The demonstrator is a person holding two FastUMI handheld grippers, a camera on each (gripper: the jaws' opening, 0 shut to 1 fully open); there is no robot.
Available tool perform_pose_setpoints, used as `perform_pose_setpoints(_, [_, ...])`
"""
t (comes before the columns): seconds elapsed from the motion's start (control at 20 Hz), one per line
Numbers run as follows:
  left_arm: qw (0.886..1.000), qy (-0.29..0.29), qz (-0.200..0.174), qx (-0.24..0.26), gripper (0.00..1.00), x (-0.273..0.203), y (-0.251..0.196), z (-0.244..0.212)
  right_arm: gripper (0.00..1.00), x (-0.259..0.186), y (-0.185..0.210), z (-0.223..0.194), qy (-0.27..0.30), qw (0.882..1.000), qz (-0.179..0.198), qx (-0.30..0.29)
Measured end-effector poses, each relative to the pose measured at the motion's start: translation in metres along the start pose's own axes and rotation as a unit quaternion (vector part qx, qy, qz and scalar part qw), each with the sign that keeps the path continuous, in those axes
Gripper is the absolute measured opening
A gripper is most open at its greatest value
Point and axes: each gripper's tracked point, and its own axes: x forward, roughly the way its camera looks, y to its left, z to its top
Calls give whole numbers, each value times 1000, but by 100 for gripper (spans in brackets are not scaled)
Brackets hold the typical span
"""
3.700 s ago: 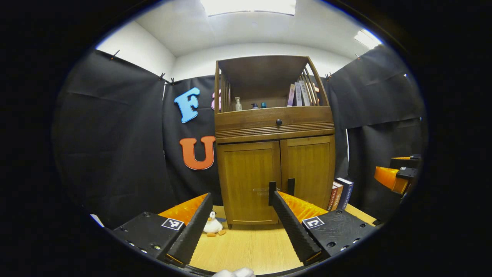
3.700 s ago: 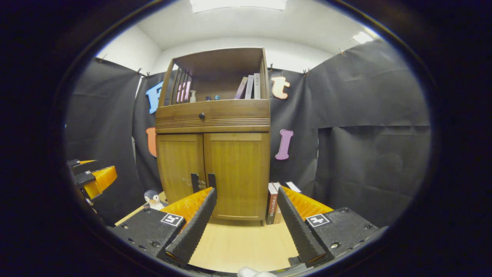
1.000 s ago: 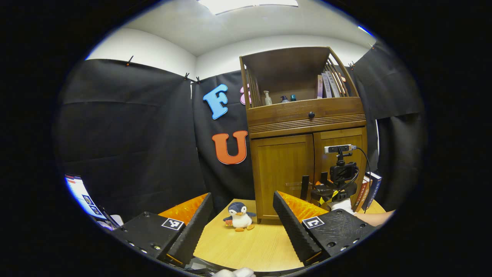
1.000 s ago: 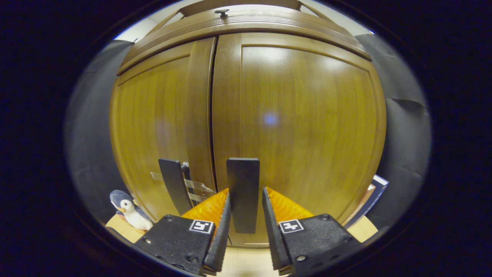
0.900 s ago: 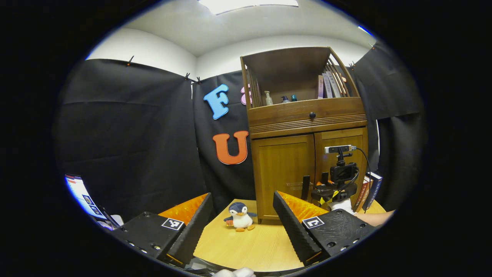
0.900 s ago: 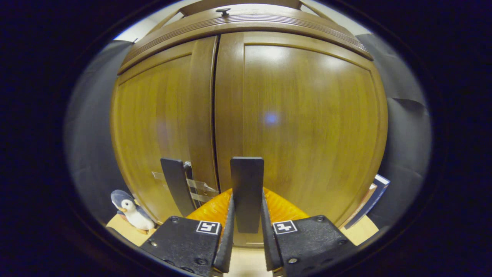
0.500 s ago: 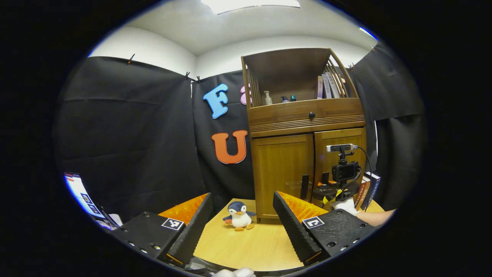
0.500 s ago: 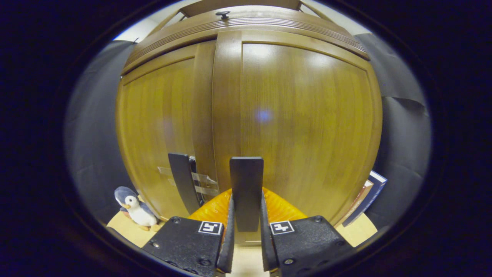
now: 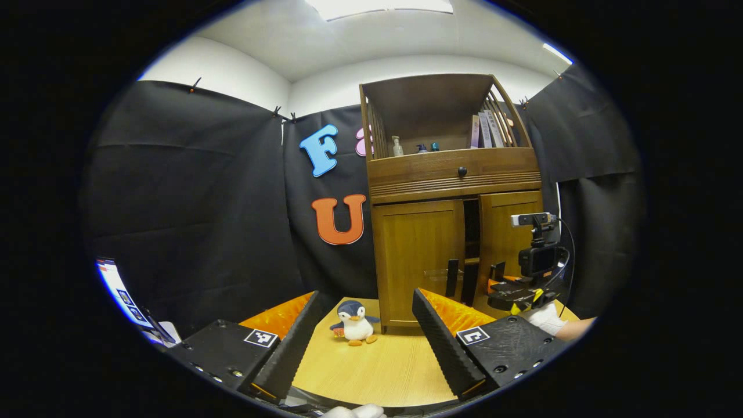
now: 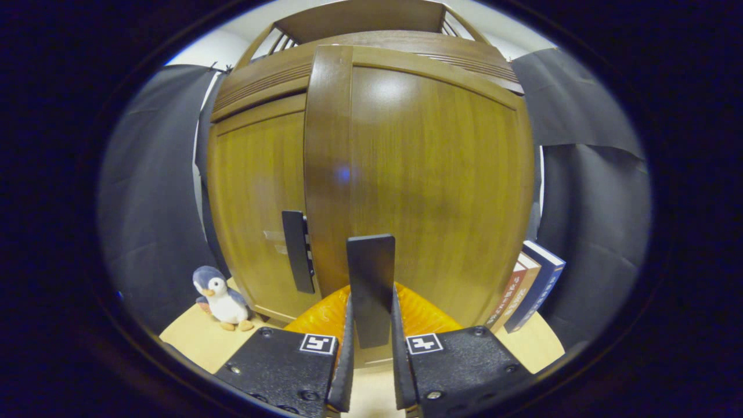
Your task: Open the right door of the double-door shoe cabinet with the right hand, and open the left door with the left hand.
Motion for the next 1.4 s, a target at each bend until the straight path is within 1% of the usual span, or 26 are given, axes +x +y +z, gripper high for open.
perform_pose_setpoints(0.15, [1000,-2,-8,3,96,-2,-3,-3,33,-27,-15,-5,0,1000,-3,-3])
perform_pose_setpoints(0.3, [1000,-4,-18,2,96,-5,-8,-3,30,-52,-33,-12,2,1000,-9,-4])
perform_pose_setpoints(0.45, [999,-4,-31,5,96,-7,-15,-6,28,-76,-56,-17,4,1000,-23,-1])
perform_pose_setpoints(0.5, [999,-4,-35,4,96,-6,-16,-6,29,-83,-64,-18,4,1000,-28,-1])
perform_pose_setpoints(0.55, [999,-4,-39,4,96,-7,-18,-6,26,-90,-72,-19,4,999,-33,2])
perform_pose_setpoints(0.75, [998,-6,-55,2,96,-7,-30,-7,20,-111,-105,-23,4,999,-45,10])
perform_pose_setpoints(1.05, [997,-15,-79,7,96,-6,-51,-2,8,-128,-155,-26,6,998,-65,11])
perform_pose_setpoints(1.15, [996,-16,-89,5,96,-7,-60,-2,6,-132,-170,-25,6,997,-70,9])
perform_pose_setpoints(1.2, [995,-17,-93,4,100,-7,-64,-2,5,-134,-176,-25,6,997,-70,9])
perform_pose_setpoints(1.25, [995,-17,-97,4,96,-7,-69,-2,4,-134,-182,-24,5,998,-70,8])
perform_pose_setpoints(1.4, [994,-18,-111,0,96,-7,-83,-4,4,-134,-206,-24,2,997,-79,10])
